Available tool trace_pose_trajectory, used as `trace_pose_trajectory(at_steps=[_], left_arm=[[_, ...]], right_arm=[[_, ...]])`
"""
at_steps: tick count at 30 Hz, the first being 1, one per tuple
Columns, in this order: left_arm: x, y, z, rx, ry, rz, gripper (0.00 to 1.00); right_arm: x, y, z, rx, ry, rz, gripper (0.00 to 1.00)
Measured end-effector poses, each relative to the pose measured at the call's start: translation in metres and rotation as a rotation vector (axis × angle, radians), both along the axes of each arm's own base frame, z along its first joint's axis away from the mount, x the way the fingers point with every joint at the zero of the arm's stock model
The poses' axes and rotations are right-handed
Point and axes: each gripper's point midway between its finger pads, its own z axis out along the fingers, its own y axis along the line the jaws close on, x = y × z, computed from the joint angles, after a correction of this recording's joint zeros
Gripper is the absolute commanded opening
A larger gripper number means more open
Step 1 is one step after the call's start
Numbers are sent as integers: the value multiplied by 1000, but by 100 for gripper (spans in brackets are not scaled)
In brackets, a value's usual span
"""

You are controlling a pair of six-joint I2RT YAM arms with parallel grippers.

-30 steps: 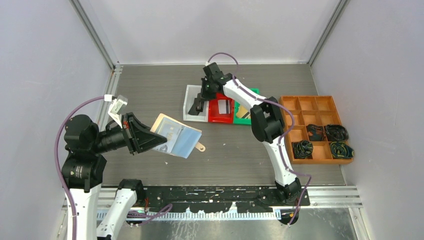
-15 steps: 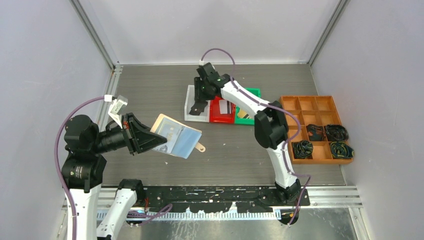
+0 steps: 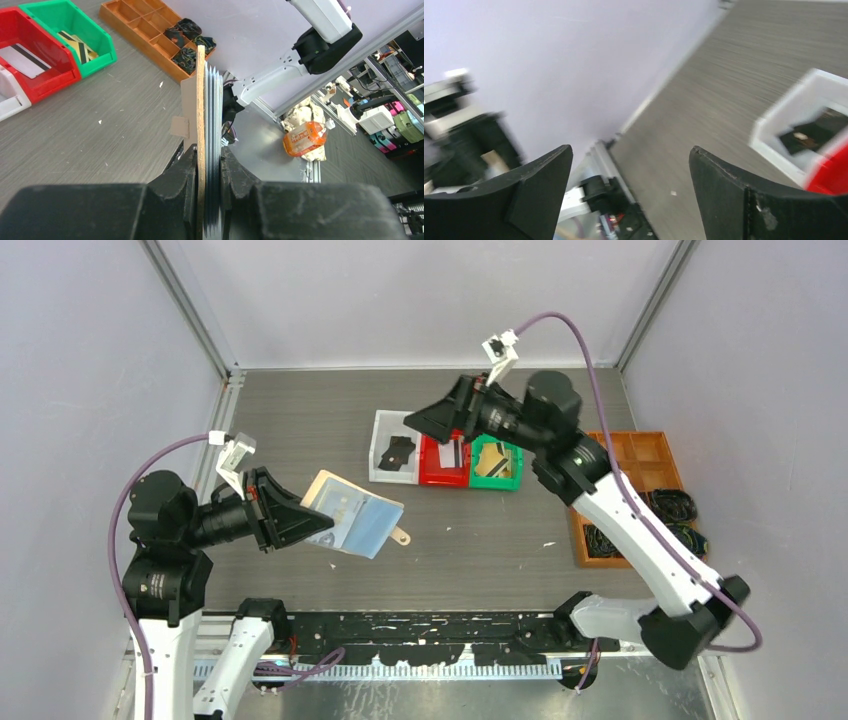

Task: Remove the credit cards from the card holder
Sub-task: Place the credit card in the storage box, then remove the credit card from the card holder.

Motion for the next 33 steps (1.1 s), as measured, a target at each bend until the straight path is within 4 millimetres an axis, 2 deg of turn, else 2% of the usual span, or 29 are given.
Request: trace_pose_trajectory(at_steps=[3, 5, 9, 12, 16, 22, 26, 29, 33], left_arm=[[-3, 0, -1, 3, -3, -13, 0], [-5, -1, -2, 3, 1, -21, 0], [-6, -1, -2, 2, 5, -28, 0], [-7, -1, -2, 2, 6, -30, 0], [-7, -1, -3, 8, 0, -30, 0], [-4, 0, -10, 29, 9, -29, 0], [-1, 1, -14, 37, 25, -23, 0], [1, 1, -15, 43, 22, -13, 0], [7, 3, -17, 55, 19, 19, 0]], right_arm=[[-41, -3, 31, 144, -52, 130, 98], [-61, 1, 38, 218, -60, 216, 99], [-89, 23, 20, 247, -5, 361, 96], [-115, 42, 3, 225, 41, 474, 89], [-146, 55, -6, 221, 54, 593, 79], [-168, 64, -16, 228, 70, 656, 56], [-175, 73, -20, 228, 80, 675, 44], [-176, 80, -27, 215, 99, 673, 39], [-171, 87, -42, 178, 137, 635, 23]])
